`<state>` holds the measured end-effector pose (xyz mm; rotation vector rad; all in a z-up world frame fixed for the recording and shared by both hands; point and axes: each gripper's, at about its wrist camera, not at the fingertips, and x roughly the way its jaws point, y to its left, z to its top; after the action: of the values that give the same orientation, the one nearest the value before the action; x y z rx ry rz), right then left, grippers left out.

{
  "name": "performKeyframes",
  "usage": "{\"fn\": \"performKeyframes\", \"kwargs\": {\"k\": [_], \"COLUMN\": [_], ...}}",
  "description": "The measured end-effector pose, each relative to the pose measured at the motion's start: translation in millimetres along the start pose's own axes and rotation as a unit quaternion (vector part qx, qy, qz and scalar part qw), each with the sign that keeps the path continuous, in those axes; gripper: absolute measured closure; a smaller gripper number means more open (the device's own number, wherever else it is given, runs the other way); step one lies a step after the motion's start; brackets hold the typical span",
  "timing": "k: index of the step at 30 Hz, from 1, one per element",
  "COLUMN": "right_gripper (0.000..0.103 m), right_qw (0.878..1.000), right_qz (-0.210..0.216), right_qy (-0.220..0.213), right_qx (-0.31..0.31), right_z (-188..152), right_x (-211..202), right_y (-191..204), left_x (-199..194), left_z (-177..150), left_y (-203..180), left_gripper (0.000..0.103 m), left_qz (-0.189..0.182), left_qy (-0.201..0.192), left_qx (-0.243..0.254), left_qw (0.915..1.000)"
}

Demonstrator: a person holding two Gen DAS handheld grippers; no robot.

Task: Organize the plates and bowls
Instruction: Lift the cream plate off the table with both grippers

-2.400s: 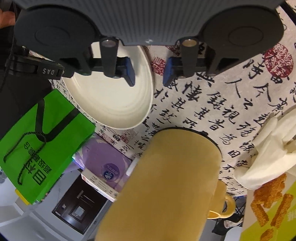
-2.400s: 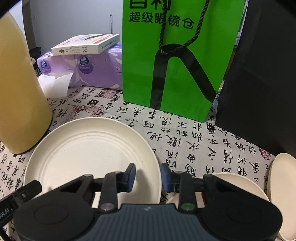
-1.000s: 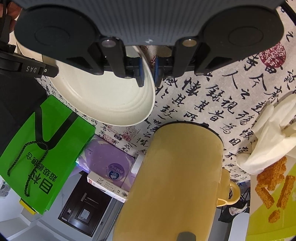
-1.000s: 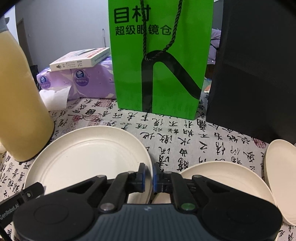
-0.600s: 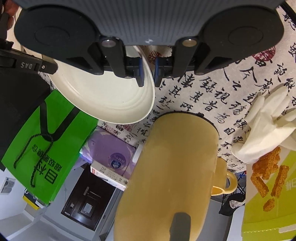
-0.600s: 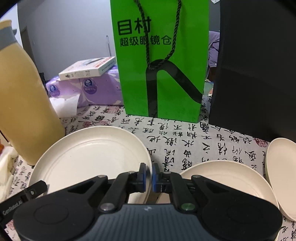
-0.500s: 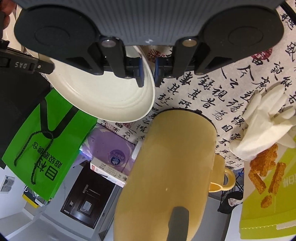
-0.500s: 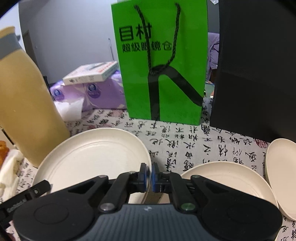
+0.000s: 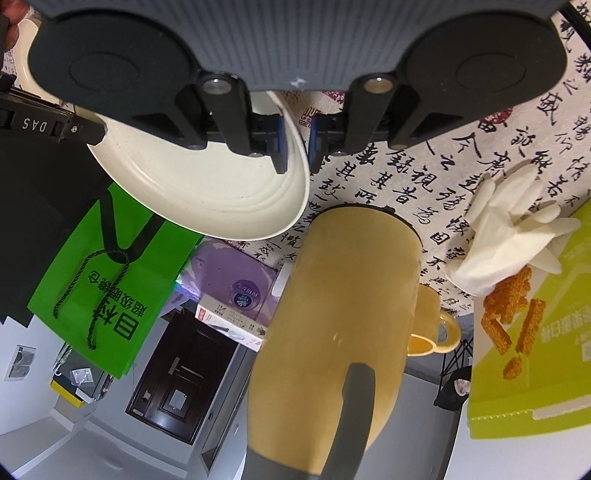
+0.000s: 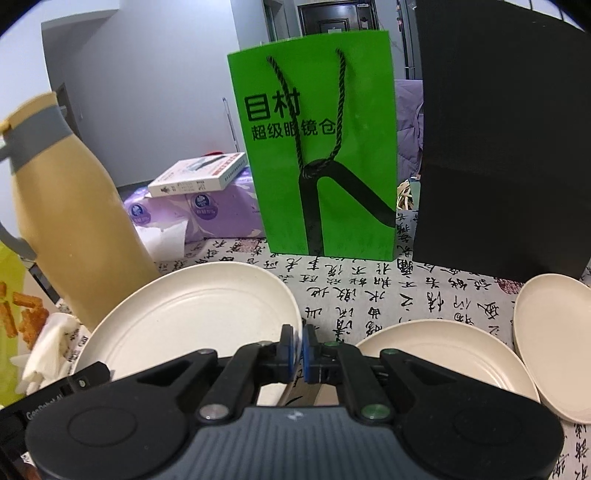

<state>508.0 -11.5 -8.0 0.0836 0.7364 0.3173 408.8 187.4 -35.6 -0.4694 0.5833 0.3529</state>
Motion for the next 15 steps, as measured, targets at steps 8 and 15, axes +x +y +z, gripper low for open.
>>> {"fn": "performKeyframes", "kwargs": {"k": [8,15], "right_gripper": [0.098,0.098], "right_qw": [1.0,1.0], "right_qz": [0.011,0.015], "right_qy": [-0.011,-0.026], "right_qx": [0.007,-0.003], "right_z": [-7,-17], "right_x": [-30,-61], "right_y": [3,17], "left_x": [-32,-64], "left_z": [-1,-2], "left_y": [0,6], "left_gripper": [0.092,0.092], "left_qz": [0.0,-0.002], "left_qy": [-0.012,-0.025], "left_qx": [0.006,0.01], "left_qw": [0.9999,0.9996]}}
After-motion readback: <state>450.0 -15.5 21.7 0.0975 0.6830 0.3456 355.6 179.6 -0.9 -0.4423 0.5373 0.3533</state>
